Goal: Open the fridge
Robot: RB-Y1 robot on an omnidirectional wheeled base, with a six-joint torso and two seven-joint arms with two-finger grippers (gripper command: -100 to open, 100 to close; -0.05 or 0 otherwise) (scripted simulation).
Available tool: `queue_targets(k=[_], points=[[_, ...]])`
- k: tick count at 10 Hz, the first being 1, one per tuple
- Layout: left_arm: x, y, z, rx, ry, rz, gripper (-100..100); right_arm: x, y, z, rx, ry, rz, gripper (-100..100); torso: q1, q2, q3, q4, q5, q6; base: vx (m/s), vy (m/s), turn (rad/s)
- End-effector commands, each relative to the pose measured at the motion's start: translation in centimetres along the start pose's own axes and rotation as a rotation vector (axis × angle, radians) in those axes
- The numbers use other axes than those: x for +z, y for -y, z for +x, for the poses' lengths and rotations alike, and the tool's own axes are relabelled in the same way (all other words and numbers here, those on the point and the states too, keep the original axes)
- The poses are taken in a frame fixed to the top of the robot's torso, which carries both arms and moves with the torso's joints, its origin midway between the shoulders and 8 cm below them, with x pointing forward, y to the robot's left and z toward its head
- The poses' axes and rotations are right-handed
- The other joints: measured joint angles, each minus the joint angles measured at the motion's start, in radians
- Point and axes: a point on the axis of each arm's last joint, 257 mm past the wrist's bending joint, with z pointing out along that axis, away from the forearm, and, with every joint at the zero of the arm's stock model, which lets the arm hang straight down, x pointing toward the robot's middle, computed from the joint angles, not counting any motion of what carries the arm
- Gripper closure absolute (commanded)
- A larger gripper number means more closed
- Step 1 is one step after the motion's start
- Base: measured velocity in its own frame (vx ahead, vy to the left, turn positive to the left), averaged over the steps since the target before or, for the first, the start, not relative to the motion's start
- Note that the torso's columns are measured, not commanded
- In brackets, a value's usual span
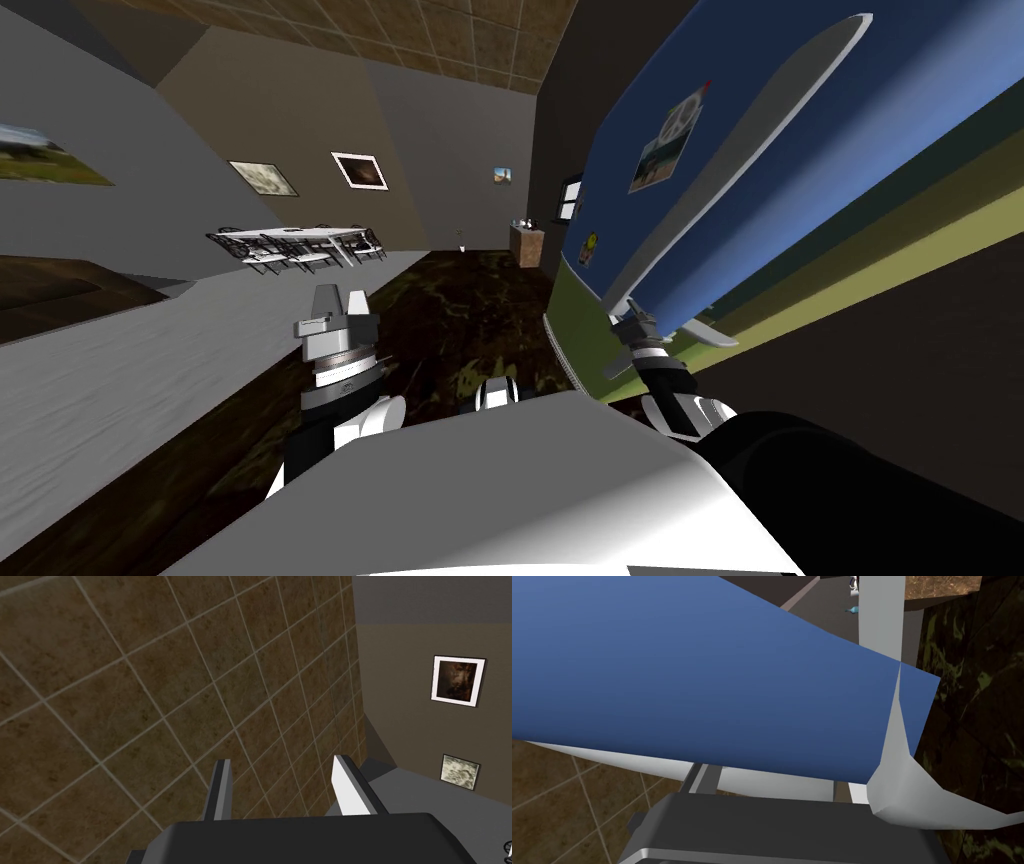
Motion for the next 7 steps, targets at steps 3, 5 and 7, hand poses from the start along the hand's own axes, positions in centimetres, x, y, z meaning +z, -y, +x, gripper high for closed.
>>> queue_targets(k=[3, 5, 7], points=[[0.0, 0.0, 0.0, 0.0, 0.0, 0.0, 0, -0.3, 0.5, 1.8, -0.016, -0.077, 0.012, 100, -0.002, 0.005, 0.004, 0.001, -0.001, 0.003, 0.149, 0.293, -0.057], [0.0, 0.0, 0.0, 0.0, 0.0, 0.0, 0, -0.5, 0.7, 2.3, -0.007, -0.101, 0.021, 100, -0.008, 0.017, 0.01, 0.002, -0.001, 0.005, 0.064, 0.126, -0.049], [0.0, 0.0, 0.0, 0.0, 0.0, 0.0, 0, -0.6, 0.9, 2.9, -0.015, -0.129, 0.027, 100, 0.004, 0.002, 0.003, 0.0, 0.0, 0.003, 0.246, 0.241, -0.101]])
